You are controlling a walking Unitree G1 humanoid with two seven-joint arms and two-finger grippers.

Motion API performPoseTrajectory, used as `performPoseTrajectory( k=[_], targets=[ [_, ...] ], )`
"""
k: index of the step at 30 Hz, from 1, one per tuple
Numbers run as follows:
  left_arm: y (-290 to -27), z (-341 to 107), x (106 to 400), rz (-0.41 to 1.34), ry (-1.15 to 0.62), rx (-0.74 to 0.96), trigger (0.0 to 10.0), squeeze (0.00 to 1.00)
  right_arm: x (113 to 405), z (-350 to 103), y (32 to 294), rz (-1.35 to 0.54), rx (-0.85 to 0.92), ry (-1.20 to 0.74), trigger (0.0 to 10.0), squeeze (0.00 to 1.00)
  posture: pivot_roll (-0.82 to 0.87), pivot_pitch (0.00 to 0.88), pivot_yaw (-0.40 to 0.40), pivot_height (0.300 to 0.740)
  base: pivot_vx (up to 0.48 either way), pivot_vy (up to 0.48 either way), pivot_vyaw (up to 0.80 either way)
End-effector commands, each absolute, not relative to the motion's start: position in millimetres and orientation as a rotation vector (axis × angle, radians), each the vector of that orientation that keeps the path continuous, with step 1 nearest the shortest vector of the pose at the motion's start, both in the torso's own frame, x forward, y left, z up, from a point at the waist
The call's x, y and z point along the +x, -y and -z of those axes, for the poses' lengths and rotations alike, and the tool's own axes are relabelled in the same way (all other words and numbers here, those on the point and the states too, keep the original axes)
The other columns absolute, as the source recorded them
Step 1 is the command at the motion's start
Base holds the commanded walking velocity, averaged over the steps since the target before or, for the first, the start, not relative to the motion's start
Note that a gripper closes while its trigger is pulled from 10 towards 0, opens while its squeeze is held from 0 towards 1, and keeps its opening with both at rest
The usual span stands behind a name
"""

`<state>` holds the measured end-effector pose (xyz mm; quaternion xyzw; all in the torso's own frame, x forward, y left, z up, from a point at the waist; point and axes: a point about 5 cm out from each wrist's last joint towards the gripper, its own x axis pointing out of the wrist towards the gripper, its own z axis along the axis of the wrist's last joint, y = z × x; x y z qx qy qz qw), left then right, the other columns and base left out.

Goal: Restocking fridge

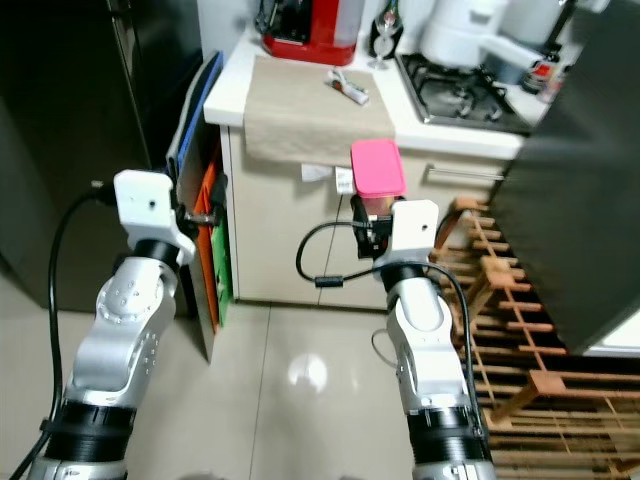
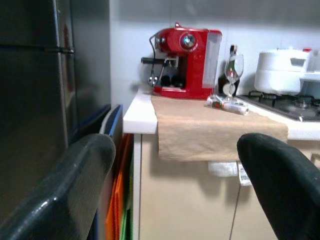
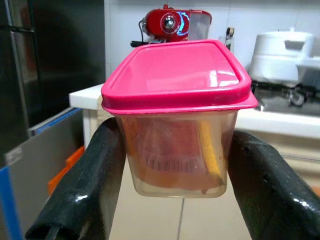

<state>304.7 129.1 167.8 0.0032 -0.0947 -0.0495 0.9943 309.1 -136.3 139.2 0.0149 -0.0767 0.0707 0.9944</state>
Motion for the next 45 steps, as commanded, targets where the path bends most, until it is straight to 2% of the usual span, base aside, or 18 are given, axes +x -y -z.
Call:
performPoseTrajectory(
  k=[1,32,35,36,38,39,43,45],
  targets=[
    [-122.6,-173.0,304.6,0.138,0.212,-0.013,10.0,0.0,311.3,-144.0,143.2,-0.119,0.022,0.171,0.0,0.0,-0.02,0.0,-0.039,0.74,0.0,0.0,0.0],
    [-125.1,-175.8,304.6,0.174,0.253,-0.025,10.0,0.0,313.7,-144.9,145.0,-0.129,-0.006,0.188,0.0,0.0,-0.02,0.0,-0.034,0.74,0.0,-0.435,0.0],
    [-126.2,-174.9,304.5,0.171,0.25,-0.037,10.0,0.0,308.5,-158.6,131.3,-0.224,-0.129,0.293,0.0,0.0,-0.02,0.0,-0.03,0.74,0.0,-0.146,0.0],
    [-126.5,-175.8,304.7,0.172,0.254,-0.04,10.0,0.0,305.1,-181.8,121.8,-0.254,-0.139,0.404,0.0,0.0,-0.02,0.0,-0.028,0.74,0.0,0.0,0.0],
    [-126.3,-176.1,304.8,0.174,0.256,-0.039,10.0,0.0,304.2,-191.6,120.6,-0.25,-0.125,0.444,0.0,0.0,-0.02,0.0,-0.028,0.74,0.0,0.0,0.0],
    [-125.6,-176.7,304.7,0.18,0.262,-0.033,10.0,0.0,303.7,-207.7,122.7,-0.231,-0.097,0.505,0.0,0.0,-0.02,0.0,-0.027,0.74,0.0,0.0,0.0],
    [-124.9,-176.5,304.5,0.185,0.261,-0.036,10.0,0.0,305.5,-225.1,137.7,-0.153,-0.064,0.555,0.0,0.0,-0.03,0.0,-0.024,0.74,0.0,0.0,0.0],
    [-123.5,-175.5,304.7,0.195,0.254,-0.038,10.0,0.0,308.0,-220.3,159.5,-0.081,-0.073,0.526,0.0,0.0,-0.03,0.0,-0.02,0.74,0.0,0.0,0.0]
  ],
)
